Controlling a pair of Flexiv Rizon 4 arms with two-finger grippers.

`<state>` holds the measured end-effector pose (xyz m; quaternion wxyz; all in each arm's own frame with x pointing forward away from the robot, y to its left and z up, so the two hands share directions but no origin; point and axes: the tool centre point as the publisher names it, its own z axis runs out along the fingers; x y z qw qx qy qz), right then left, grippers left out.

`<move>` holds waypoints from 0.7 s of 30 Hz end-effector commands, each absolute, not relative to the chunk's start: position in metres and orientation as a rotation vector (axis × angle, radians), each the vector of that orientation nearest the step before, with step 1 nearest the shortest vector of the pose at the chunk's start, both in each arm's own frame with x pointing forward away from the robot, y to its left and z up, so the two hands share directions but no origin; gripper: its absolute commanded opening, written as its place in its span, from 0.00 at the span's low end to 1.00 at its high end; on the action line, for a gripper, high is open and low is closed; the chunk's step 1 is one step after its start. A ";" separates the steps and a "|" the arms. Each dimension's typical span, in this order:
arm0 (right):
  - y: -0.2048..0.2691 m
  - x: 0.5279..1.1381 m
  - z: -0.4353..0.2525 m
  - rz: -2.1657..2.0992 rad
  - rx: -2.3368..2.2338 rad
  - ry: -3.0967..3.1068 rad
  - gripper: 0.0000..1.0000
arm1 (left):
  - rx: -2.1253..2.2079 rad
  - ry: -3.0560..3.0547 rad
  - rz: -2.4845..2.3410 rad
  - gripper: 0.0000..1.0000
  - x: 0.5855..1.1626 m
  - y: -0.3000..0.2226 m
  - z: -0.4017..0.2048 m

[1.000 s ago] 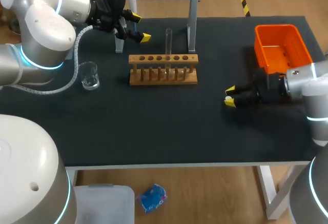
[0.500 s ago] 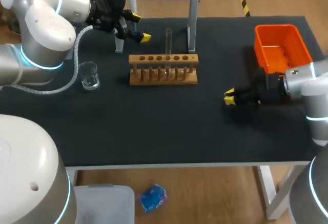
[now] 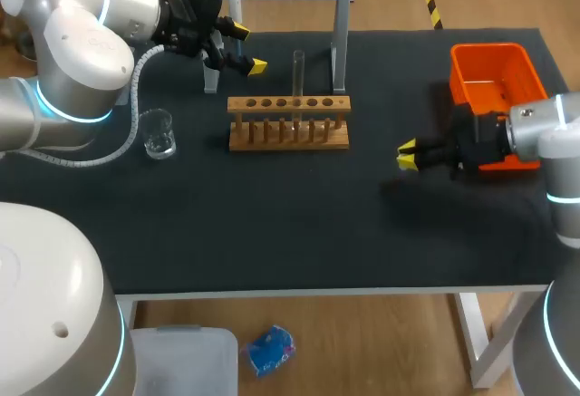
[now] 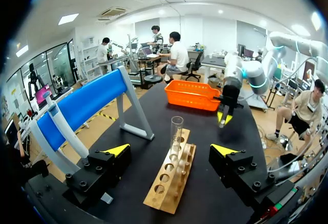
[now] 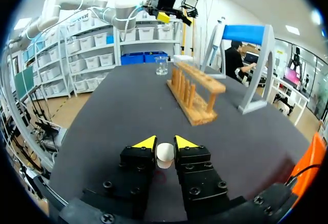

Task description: Invert the test tube, pick up the pipette, mount the tip to pipette, aspirate from beaker and dispense into the tube, eject the tip, return the pipette, and cap with the stopper.

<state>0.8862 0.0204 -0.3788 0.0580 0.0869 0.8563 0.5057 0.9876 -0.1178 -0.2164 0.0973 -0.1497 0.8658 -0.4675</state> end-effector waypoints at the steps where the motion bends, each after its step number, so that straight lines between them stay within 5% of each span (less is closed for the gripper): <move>1: 0.025 0.884 -0.330 1.488 0.260 2.618 0.00 | -0.442 2.569 -1.384 1.00 0.988 -0.117 -0.215; 21: 0.120 0.989 -0.173 1.479 0.135 2.548 0.00 | -0.442 2.569 -1.384 1.00 0.988 -0.117 -0.215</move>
